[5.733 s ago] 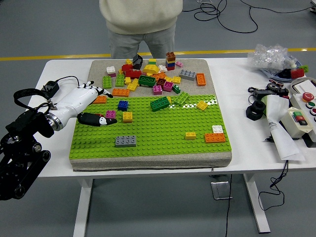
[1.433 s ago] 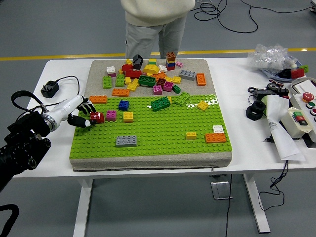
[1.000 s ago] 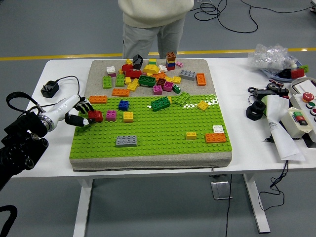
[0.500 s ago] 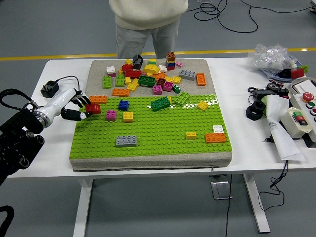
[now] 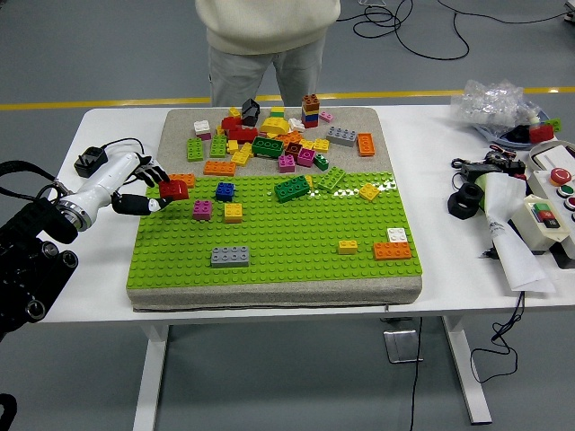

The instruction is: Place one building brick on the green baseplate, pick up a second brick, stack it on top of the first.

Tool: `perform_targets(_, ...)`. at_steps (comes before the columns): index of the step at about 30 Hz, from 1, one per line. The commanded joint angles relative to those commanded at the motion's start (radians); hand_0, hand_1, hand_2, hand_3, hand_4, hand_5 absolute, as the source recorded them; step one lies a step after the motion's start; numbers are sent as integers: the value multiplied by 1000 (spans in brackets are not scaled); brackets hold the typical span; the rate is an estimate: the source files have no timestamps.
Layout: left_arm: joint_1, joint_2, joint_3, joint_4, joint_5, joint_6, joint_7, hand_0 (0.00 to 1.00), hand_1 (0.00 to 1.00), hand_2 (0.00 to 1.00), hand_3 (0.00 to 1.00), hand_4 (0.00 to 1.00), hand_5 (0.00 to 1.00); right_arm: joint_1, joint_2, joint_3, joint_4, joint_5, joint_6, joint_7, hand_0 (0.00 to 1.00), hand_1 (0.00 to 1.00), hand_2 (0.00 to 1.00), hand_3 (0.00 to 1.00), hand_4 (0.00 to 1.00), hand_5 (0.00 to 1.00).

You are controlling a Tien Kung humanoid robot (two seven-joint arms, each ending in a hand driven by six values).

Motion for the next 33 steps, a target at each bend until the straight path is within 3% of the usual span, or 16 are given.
perform_targets(5,51,-4,5,-99,-3,-7,13,608,520,513,477,583,97,0,-3,5,0,1,0,2,759,691,733,697,948,687)
perform_targets(21,183,-14,35,-290,-5,-15,42,609,520,514,478,585,102,-5,-11,16,0,-2,0,2,759,690,732,696,948,687)
perform_targets(33,255,-37,71,-334,-10,-11,47,611,522,515,480,587,108,-7,-10,19,0,-7,0,0,759,691,733,696,948,687)
